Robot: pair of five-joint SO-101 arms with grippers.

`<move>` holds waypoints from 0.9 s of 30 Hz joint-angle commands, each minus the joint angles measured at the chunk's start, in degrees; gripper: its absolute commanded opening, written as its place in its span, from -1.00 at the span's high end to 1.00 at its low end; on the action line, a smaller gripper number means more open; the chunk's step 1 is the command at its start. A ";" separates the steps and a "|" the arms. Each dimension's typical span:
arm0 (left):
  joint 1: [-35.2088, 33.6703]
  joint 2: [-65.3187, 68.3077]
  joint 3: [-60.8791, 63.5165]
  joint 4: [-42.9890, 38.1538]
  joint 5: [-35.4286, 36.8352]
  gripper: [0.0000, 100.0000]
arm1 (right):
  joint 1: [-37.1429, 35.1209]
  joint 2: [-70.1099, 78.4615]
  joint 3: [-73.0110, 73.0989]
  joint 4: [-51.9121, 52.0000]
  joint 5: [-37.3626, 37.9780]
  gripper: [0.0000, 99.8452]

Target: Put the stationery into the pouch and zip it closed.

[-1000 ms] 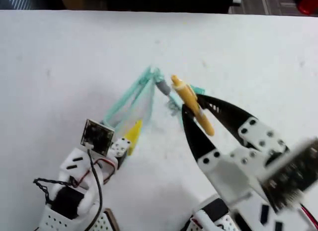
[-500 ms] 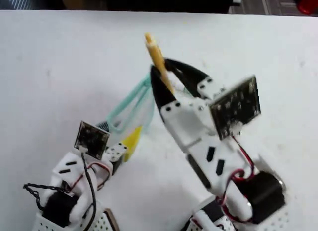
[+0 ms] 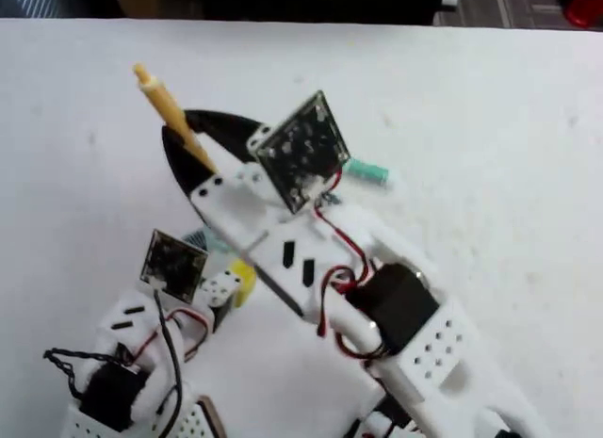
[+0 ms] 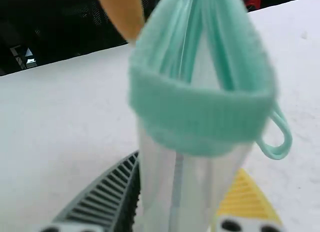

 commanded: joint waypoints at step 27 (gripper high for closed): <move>0.31 -0.22 1.49 -5.10 -0.26 0.57 | 3.21 -8.04 5.27 4.18 0.00 0.97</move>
